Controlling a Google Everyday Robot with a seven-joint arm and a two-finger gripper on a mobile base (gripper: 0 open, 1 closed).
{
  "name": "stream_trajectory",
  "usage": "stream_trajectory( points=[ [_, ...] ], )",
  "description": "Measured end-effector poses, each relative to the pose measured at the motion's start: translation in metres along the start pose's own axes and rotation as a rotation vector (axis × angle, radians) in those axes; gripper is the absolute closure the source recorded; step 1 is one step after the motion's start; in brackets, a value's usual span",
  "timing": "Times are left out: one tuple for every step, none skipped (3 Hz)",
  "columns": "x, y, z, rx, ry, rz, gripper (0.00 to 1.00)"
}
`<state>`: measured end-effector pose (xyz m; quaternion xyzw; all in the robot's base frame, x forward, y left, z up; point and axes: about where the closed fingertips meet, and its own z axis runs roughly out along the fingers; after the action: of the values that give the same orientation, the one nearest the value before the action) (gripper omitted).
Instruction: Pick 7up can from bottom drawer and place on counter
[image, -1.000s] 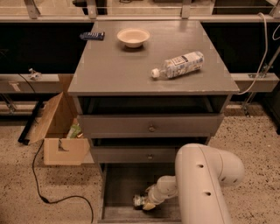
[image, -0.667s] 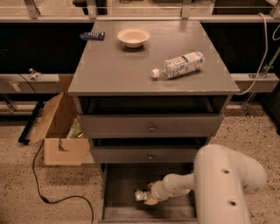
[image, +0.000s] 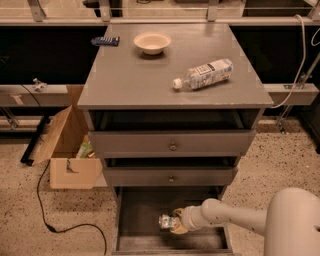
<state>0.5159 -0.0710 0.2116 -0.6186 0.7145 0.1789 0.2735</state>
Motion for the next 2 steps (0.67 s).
stream_trajectory(
  points=[
    [-0.009, 0.002, -0.006, 0.000, 0.007, -0.007, 1.00],
    [-0.052, 0.018, -0.055, 0.009, 0.021, -0.059, 1.00]
  ],
)
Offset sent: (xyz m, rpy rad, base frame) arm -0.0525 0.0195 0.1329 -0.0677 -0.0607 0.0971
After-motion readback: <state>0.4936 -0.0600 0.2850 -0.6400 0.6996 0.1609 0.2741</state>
